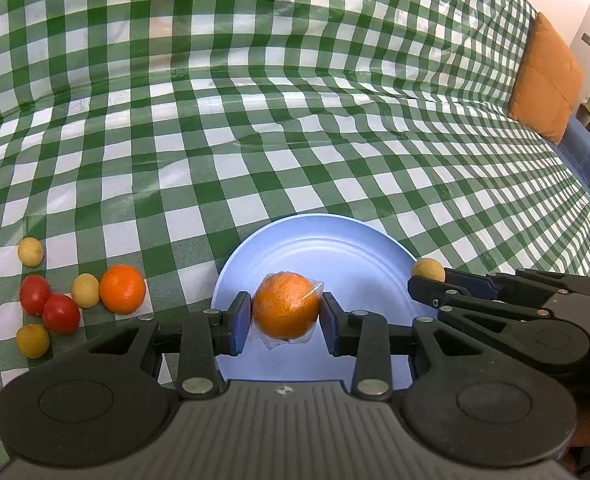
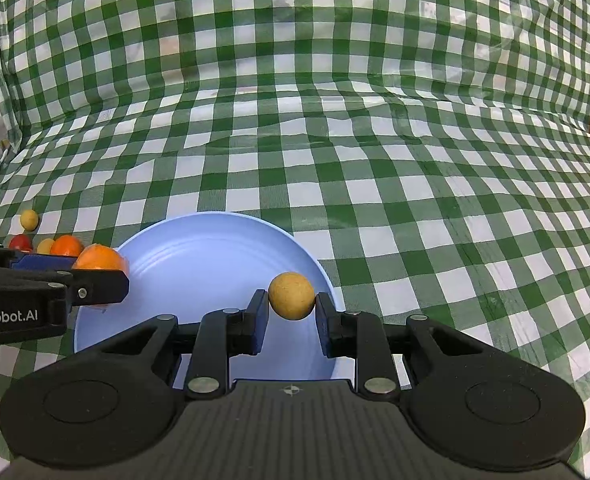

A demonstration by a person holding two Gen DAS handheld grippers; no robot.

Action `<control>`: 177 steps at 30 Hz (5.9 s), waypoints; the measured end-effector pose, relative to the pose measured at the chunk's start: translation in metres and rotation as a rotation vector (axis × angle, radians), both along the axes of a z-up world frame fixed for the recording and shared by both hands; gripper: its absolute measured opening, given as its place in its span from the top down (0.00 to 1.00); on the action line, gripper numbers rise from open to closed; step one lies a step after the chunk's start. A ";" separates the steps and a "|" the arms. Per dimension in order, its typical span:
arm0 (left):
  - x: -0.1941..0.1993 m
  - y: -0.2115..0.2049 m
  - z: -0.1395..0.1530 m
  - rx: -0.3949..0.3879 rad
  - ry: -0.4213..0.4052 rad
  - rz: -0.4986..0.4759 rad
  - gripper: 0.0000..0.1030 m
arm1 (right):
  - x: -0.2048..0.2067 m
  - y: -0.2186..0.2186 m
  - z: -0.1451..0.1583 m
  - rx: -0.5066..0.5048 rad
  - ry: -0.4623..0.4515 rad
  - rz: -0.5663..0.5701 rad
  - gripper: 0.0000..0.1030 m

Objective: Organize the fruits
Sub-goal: 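Carry the yellow fruit and tangerine over the blue plate and open both tools, then grasp a tangerine with the right tool while the left tool grasps a red tomato, then carry the tangerine and red tomato over the blue plate and open both tools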

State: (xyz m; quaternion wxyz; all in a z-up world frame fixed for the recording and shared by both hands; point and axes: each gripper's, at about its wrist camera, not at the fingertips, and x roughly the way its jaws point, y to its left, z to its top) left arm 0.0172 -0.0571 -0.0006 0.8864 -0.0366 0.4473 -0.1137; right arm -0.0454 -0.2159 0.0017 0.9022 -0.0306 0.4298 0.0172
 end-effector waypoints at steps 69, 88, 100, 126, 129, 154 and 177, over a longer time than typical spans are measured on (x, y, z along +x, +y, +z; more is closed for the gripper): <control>-0.018 0.267 0.024 -0.173 0.031 0.619 0.85 | 0.038 0.151 0.006 0.182 -0.077 0.223 0.74; 0.011 0.207 -0.018 -0.182 0.173 0.391 0.66 | 0.080 0.169 -0.042 0.141 0.086 0.319 0.66; 0.026 0.185 -0.028 -0.150 0.192 0.396 0.60 | 0.073 0.160 -0.030 0.156 0.098 0.369 0.67; 0.038 0.171 -0.029 -0.050 0.186 0.362 0.72 | 0.064 0.181 -0.041 0.054 0.122 0.484 0.63; 0.038 0.170 -0.018 -0.044 0.159 0.364 0.72 | 0.063 0.178 -0.032 0.064 0.095 0.474 0.64; 0.023 0.112 0.019 0.083 0.034 0.248 0.72 | 0.053 0.070 0.027 0.114 -0.023 0.244 0.64; 0.021 0.077 0.017 0.070 -0.001 0.162 0.72 | 0.054 0.019 0.030 0.103 -0.037 0.142 0.64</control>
